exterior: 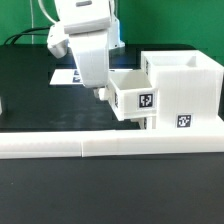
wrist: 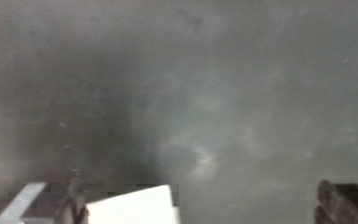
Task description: Assemble drawer
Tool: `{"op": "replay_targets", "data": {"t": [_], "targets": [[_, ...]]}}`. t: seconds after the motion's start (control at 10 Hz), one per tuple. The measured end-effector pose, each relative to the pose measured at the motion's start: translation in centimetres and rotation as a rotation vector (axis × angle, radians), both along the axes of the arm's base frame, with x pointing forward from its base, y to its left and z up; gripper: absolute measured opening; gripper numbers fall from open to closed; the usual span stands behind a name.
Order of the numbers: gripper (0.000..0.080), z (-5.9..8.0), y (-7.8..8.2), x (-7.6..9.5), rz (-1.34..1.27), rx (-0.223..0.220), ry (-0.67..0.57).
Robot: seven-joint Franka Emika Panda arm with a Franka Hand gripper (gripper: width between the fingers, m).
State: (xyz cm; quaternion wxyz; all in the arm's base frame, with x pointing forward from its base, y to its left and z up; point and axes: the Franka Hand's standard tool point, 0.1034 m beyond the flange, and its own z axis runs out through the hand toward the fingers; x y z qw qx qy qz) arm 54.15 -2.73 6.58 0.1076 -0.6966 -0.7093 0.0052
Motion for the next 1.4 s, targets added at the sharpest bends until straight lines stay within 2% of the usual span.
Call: {"op": "replay_targets", "data": {"t": [0.3,0.8,1.0,1.2,1.4], "targets": [[0.0649,0.5,-0.3,-2.2,0.069,0.004,0.010],[0.0649,0.4,-0.2,-2.2,0.057,0.005,0.021],[0.0649,0.7,0.7,-2.5,0.025,-0.001,0.030],[0.0649,0.8,2.6,-2.3,-0.024,-0.007,0.038],[0.0649,0.6,3.1,-2.2,-0.111,-0.033,0.053]]}}
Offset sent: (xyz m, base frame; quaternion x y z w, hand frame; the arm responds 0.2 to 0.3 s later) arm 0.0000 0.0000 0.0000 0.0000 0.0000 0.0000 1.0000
